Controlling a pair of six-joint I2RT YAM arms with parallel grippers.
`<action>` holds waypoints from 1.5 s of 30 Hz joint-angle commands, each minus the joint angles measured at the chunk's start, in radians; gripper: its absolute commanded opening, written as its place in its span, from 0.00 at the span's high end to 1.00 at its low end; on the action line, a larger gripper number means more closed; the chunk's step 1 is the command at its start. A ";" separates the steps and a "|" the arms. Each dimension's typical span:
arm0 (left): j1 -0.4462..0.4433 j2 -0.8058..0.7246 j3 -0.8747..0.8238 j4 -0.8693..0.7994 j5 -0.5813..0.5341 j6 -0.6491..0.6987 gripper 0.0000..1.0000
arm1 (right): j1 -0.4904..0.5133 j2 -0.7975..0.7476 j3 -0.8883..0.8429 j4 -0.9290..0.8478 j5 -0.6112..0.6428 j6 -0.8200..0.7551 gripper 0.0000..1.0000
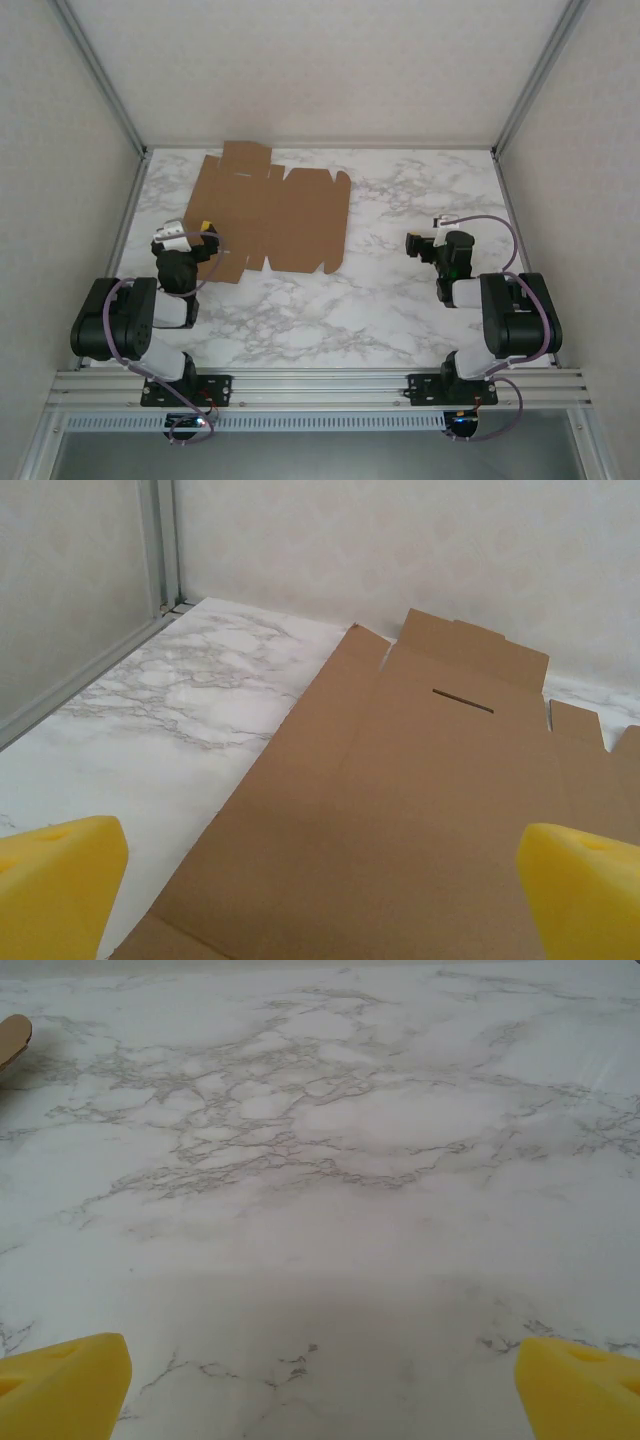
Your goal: Fold the paper box
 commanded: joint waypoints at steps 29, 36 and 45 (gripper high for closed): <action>-0.003 -0.042 0.038 -0.078 0.067 0.026 0.01 | -0.003 -0.010 0.026 -0.019 -0.031 -0.006 0.01; -0.193 -0.403 0.092 -0.278 -0.025 0.101 0.01 | 0.285 -0.310 0.260 -0.458 0.145 -0.090 0.01; -0.390 -0.648 0.559 -1.203 -0.171 -0.485 0.00 | 0.455 -0.275 0.893 -1.270 0.141 0.393 0.01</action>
